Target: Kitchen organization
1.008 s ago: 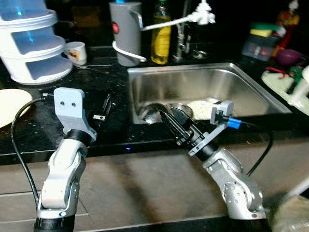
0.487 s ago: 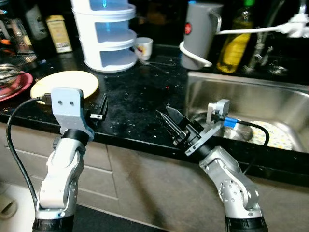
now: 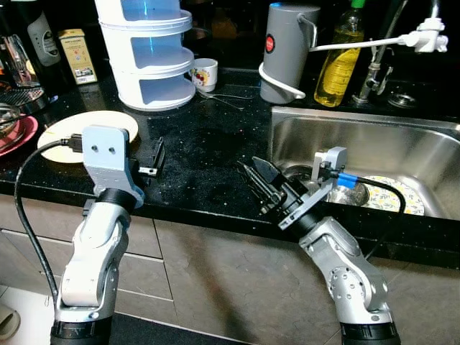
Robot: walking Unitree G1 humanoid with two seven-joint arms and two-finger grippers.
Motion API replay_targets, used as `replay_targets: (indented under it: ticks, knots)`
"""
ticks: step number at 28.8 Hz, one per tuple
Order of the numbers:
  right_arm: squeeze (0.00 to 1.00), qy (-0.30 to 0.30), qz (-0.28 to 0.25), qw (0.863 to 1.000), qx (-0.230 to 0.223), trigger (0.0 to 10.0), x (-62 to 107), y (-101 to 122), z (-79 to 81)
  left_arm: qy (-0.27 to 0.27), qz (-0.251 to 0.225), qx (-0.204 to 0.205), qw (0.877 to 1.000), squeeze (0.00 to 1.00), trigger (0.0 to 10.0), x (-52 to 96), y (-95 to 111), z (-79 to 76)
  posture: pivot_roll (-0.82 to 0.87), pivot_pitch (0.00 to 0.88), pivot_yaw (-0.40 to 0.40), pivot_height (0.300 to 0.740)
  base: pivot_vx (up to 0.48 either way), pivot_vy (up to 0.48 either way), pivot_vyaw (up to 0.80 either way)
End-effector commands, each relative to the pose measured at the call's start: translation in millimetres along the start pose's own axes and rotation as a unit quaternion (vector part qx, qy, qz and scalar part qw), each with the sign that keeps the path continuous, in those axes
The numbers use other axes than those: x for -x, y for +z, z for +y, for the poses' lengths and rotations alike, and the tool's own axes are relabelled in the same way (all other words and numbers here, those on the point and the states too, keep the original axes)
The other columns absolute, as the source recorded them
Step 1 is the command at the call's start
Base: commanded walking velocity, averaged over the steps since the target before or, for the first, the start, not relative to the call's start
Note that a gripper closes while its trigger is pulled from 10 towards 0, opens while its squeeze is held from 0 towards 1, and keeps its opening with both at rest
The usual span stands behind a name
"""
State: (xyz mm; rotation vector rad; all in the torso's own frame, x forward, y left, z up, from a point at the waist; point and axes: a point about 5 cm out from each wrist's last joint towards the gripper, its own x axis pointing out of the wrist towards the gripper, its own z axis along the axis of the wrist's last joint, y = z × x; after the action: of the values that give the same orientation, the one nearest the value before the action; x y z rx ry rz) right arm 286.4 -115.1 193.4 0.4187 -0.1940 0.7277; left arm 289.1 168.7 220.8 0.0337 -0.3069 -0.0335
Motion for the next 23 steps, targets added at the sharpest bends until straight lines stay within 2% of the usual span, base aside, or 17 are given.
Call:
replay_targets:
  ticks: [1,23]
  knots:
    - [0.0,-0.004,0.001,1.0,-0.003,10.0,-0.5,-2.3,-1.0,0.006,0.011,-0.008,1.0,0.0,10.0,-1.3,-2.7,3.6,-0.06,0.0,-0.047,0.74,0.0,0.315,0.0]
    - [0.0,0.004,0.008,1.0,0.005,10.0,-1.9,-4.0,-0.5,-0.006,0.008,-0.006,1.0,0.0,10.0,-5.5,-3.4,-2.2,-0.05,0.0,-0.034,0.74,0.0,0.309,0.0]
